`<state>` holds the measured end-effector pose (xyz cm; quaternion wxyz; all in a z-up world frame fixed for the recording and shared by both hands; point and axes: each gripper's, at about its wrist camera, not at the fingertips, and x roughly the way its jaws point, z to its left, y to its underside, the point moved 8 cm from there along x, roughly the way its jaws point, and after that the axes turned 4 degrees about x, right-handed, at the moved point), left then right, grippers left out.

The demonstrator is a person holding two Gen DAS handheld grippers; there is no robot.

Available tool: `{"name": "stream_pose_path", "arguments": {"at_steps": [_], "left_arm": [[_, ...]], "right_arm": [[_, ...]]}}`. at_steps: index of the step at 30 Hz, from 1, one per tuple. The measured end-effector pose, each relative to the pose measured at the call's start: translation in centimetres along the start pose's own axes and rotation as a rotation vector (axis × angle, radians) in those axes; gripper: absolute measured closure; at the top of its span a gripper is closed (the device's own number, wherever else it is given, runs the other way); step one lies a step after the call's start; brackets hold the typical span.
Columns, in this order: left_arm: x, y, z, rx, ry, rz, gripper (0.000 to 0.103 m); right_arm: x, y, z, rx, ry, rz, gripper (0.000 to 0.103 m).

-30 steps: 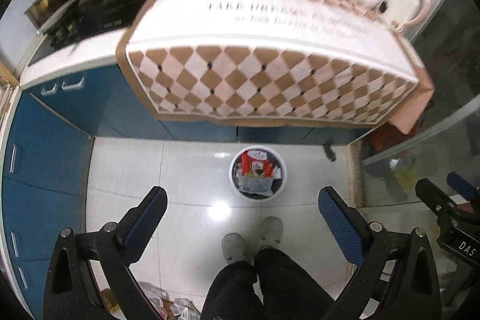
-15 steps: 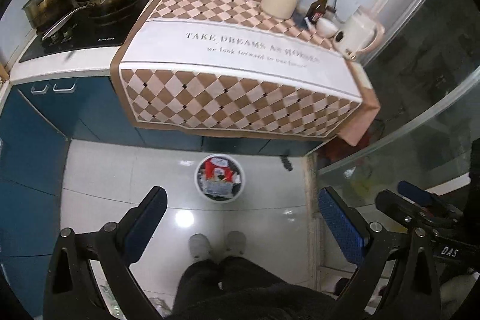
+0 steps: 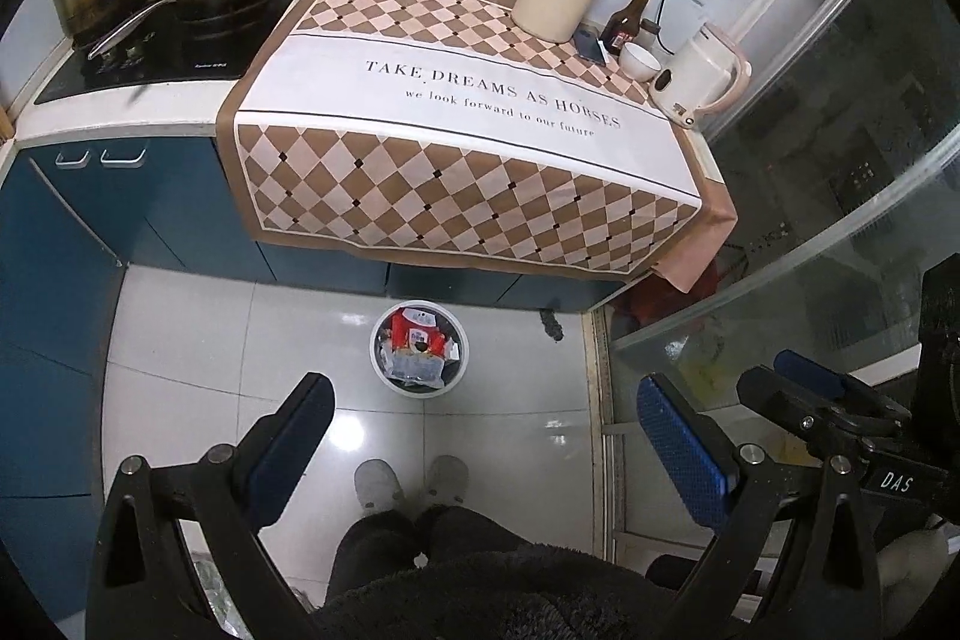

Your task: Collect trash

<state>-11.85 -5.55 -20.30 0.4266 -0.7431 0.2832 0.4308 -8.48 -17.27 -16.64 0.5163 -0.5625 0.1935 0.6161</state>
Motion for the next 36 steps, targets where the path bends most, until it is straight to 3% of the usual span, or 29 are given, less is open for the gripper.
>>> {"name": "stream_pose_path", "arguments": {"at_steps": [36], "left_arm": [[0.6,0.2,-1.9,0.026,0.058,0.027,0.000]], "right_arm": [[0.8,0.9,-0.6,0.039,-0.042,0.039,0.000]]}}
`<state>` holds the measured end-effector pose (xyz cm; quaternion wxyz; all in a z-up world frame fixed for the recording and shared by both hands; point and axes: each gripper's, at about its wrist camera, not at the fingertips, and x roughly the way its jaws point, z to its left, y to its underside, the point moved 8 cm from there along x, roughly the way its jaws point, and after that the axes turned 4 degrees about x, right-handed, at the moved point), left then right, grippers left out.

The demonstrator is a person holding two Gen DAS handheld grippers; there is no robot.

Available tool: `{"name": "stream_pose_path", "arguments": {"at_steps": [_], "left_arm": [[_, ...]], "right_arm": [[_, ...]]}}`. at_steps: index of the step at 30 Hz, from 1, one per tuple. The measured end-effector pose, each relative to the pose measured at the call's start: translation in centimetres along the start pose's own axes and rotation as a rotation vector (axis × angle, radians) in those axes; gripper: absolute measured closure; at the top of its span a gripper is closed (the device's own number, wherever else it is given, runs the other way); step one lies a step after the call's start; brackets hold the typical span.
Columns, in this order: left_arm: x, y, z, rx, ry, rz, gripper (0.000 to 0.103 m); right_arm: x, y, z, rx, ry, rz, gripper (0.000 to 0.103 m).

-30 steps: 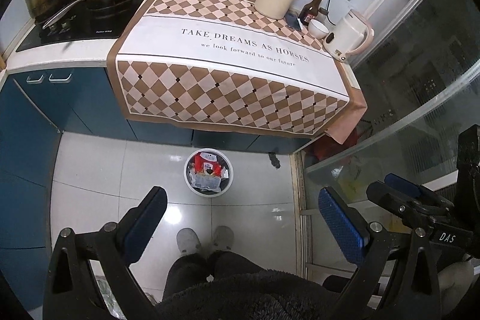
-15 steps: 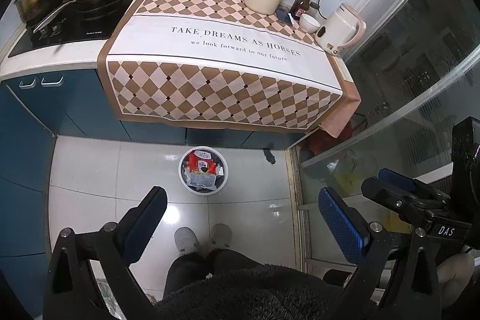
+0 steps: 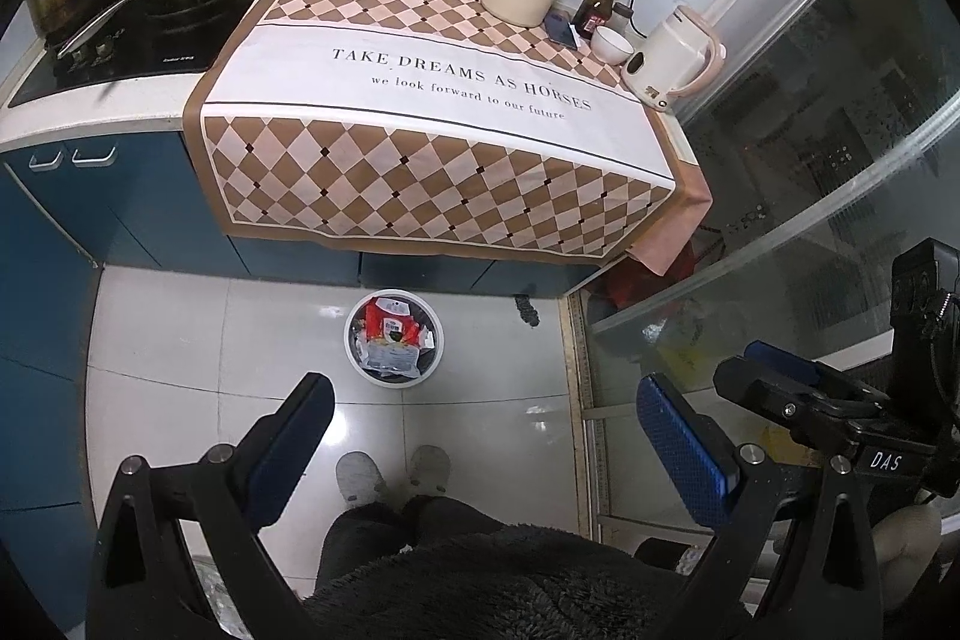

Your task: Collect trash

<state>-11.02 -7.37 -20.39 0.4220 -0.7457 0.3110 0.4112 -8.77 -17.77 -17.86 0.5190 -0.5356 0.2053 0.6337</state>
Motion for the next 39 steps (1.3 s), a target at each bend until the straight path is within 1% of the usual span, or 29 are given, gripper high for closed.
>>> {"name": "stream_pose_path", "arguments": {"at_steps": [25,39], "left_arm": [[0.34,0.07,-0.36,-0.015,0.006,0.000,0.000],[0.27,0.36,-0.55,-0.031,-0.004,-0.008,0.000]], "right_arm": [[0.43,-0.37,-0.11,-0.007,-0.032,0.026,0.000],[0.82,0.24,-0.52,-0.005,-0.054,0.048,0.000]]}}
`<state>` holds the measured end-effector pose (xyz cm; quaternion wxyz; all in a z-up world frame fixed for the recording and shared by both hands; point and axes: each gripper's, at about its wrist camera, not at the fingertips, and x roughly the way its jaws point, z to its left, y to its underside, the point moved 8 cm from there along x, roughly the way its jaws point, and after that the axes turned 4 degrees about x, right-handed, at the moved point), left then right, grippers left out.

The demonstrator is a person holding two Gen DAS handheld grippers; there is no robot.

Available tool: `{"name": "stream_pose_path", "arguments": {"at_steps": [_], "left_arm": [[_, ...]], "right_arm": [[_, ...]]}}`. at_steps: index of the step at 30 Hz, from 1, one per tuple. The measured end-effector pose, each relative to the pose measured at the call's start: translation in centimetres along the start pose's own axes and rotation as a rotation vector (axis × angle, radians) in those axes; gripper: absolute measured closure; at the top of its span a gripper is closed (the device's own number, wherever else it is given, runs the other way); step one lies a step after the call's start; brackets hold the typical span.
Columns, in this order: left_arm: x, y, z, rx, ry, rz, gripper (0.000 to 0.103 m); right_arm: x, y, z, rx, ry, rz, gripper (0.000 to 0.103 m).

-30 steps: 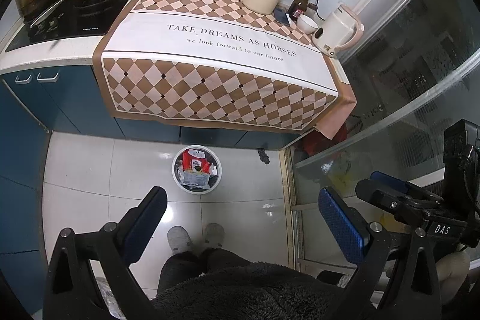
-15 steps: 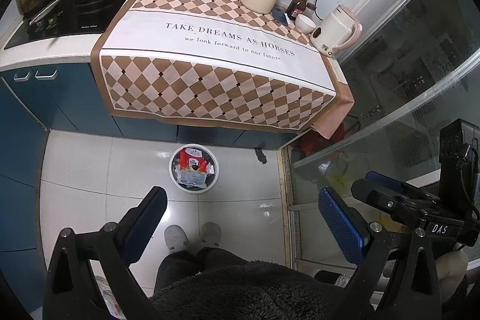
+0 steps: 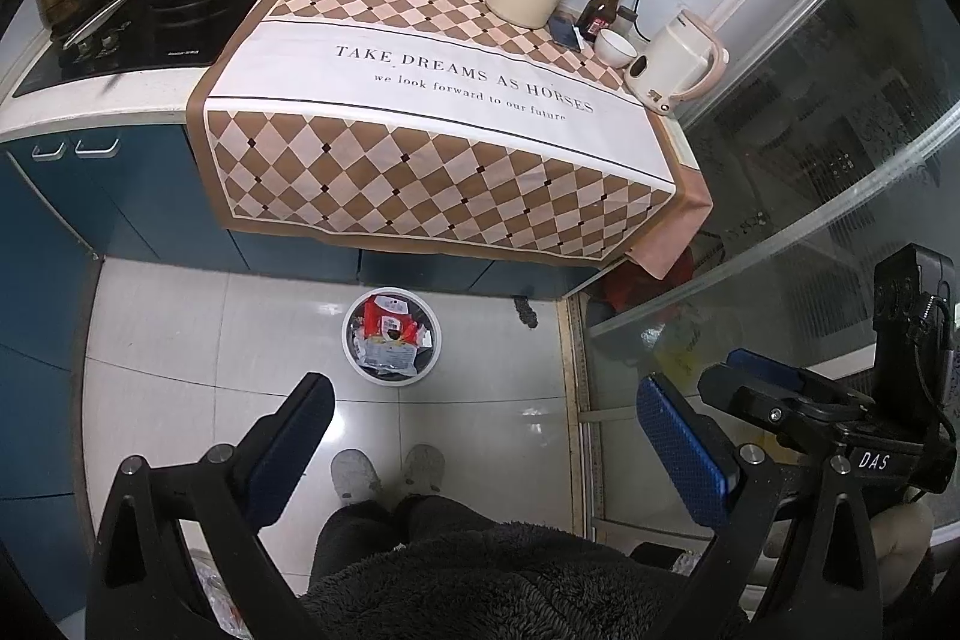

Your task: Collect trash

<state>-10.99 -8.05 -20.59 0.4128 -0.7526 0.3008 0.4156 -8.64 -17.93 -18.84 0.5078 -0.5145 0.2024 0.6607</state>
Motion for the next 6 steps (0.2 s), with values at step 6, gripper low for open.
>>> {"name": "stream_pose_path", "arguments": {"at_steps": [6], "left_arm": [[-0.24,-0.04,-0.29,0.001,-0.014,-0.011,0.000]], "right_arm": [[0.07,-0.02,0.03,-0.005,-0.008,0.004,0.000]]}}
